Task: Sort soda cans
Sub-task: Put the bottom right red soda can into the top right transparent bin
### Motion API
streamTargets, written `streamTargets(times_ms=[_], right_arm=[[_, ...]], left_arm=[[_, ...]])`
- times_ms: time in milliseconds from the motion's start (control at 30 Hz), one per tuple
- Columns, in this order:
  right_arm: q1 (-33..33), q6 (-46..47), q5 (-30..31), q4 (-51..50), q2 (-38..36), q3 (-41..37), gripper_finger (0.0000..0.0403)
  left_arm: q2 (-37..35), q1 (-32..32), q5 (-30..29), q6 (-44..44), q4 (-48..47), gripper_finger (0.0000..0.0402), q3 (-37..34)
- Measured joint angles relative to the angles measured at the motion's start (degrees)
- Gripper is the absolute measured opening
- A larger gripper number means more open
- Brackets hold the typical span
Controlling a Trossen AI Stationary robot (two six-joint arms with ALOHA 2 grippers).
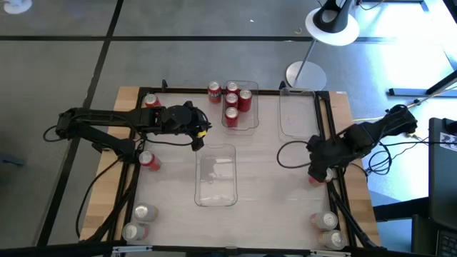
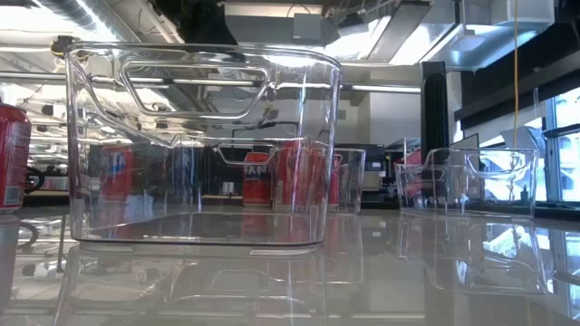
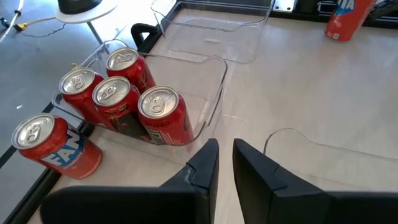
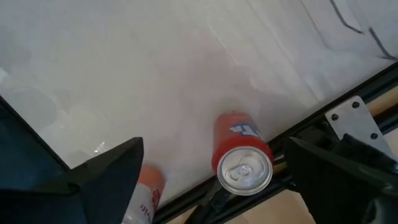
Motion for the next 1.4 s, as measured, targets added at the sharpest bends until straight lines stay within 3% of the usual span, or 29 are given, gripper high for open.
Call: streamTargets(times_ms=[100, 333, 600, 733, 967, 1200, 1400], right_arm=[[2.76, 0.54, 1.70, 0.14, 0.28, -2.12, 0.0387], [9.04, 0.01, -6.49, -0.04, -2.23, -13.42, 0.0388], [13.32, 2.15, -5.46, 2.24, -7.92, -18.40, 0.0388], [13.93, 2.00, -2.69, 4.64, -9.93, -20.80, 0.0388], [13.77, 2.12, -3.62, 10.59, -10.39, -27.23, 0.0388], [13.77, 2.94, -4.99, 10.81, -9.64, -26.98, 0.0388], [13.75, 9.67, -6.95, 12.78, -8.64, -26.98, 0.0388]], left_arm=[[0.00, 0.00, 0.00, 0.00, -0.06, 0.0040, 0.00], [0.02, 0.00, 0.42, 0.12, 0.12, 0.0040, -1.12], [0.04, 0.00, 0.42, -0.93, 0.64, 0.0040, -3.34], [0.04, 0.00, 0.43, -1.09, 1.44, 0.0040, -3.34], [0.04, 0.00, 0.42, -0.83, 2.11, 0.0040, -3.34], [0.04, 0.09, 0.42, -0.68, 2.20, 0.0040, -3.34], [0.04, 0.09, 0.44, -0.76, 2.18, 0.0040, -3.34]])
